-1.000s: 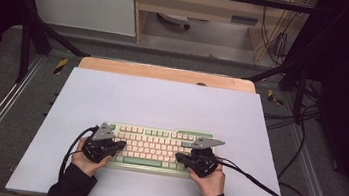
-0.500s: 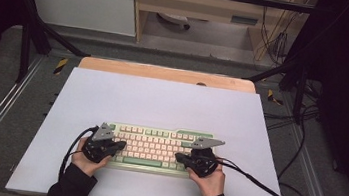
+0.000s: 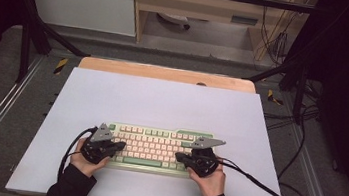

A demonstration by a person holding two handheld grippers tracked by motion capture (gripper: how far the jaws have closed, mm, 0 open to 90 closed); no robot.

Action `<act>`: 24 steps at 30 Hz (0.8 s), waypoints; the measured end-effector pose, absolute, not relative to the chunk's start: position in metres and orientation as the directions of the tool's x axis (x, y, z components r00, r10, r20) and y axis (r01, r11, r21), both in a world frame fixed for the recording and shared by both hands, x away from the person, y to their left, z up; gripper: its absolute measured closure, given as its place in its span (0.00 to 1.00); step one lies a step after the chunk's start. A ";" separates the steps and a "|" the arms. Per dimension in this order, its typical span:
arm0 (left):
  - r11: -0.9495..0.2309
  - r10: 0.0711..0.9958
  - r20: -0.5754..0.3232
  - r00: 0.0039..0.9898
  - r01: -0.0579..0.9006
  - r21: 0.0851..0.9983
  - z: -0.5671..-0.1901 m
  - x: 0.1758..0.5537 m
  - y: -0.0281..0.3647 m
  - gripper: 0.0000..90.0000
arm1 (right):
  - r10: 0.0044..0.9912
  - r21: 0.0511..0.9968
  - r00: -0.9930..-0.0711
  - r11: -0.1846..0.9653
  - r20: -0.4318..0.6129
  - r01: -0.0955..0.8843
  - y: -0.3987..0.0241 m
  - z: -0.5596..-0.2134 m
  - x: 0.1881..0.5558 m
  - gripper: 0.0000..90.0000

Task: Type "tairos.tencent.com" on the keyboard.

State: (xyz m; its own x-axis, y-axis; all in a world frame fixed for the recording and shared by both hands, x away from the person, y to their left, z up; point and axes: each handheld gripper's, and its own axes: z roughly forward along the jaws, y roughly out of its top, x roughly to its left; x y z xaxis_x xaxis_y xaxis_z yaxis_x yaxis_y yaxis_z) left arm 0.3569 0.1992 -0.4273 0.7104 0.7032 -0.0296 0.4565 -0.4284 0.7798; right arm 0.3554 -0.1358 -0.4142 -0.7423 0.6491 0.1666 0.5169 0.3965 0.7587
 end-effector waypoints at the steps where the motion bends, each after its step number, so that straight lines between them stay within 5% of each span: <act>1: -0.427 0.703 -0.030 0.710 0.457 0.780 -0.427 0.356 0.200 1.00 | 0.650 0.758 -0.741 0.396 0.167 0.518 -0.136 -0.414 0.355 1.00; 24: -0.386 0.722 -0.052 0.690 0.465 0.796 -0.420 0.347 0.218 1.00 | 0.637 0.760 -0.754 0.406 0.163 0.507 -0.124 -0.408 0.358 1.00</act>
